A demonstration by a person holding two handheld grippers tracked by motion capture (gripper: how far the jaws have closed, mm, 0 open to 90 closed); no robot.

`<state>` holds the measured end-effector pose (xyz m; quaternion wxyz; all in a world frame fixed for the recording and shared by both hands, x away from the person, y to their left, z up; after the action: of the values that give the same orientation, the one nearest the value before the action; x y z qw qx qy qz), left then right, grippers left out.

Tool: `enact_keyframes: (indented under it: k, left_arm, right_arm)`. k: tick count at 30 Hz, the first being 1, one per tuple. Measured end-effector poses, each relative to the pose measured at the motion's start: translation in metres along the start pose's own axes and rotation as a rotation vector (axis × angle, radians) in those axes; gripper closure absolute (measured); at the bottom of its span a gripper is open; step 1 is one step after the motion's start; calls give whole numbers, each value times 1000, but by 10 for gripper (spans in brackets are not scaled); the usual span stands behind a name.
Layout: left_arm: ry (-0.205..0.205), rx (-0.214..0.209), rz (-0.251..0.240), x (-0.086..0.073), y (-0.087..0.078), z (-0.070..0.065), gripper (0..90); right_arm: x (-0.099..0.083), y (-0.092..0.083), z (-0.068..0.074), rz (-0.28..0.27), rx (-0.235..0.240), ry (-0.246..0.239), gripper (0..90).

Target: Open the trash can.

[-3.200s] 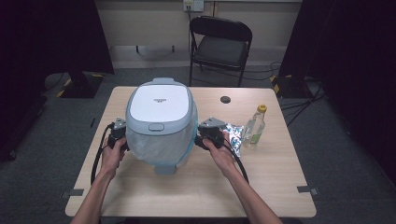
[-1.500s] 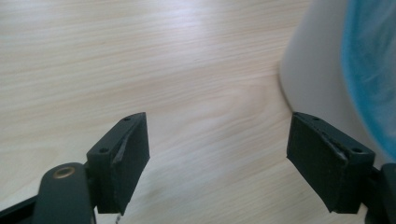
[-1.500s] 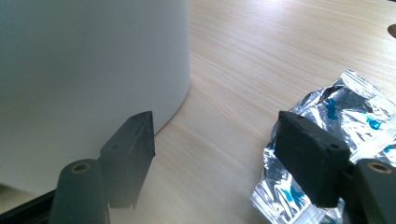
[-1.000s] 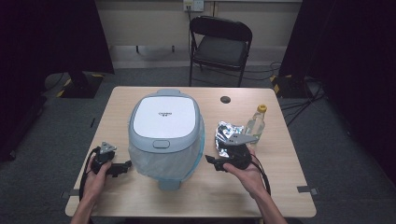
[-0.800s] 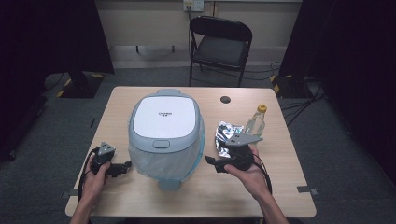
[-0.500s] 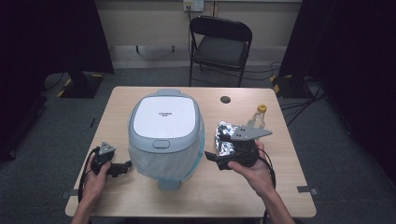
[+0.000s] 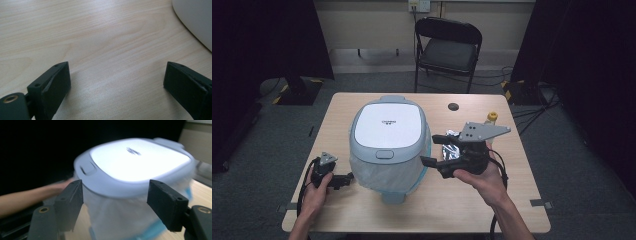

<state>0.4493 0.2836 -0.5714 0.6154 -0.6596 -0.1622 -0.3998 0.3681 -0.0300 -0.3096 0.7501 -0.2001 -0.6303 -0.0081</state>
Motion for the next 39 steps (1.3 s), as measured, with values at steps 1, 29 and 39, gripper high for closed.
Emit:
enact_keyframes:
  k: [1, 29, 39]
  left_arm:
    - [0, -2, -1, 0, 0, 0, 69]
    - [-1, -5, -1, 0, 0, 0, 66]
    - [1, -1, 0, 0, 0, 0, 66]
  right_arm:
    - [4, 2, 3, -3, 11, -8, 277]
    - [8, 84, 42, 181, 105, -163, 442]
    - [8, 86, 43, 203, 52, -183, 445]
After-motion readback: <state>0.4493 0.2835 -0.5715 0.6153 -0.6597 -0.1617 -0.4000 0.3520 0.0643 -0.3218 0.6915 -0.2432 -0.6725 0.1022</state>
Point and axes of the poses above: each handheld gripper's, and its own axes: y roughly forward along the jaws, x roughly out of its top, z roughly to its left, the point moved 10 cm from there along y, roughly forward along the jaws, and after that the axes turned 6 degrees about x, right-handed, at the moved point
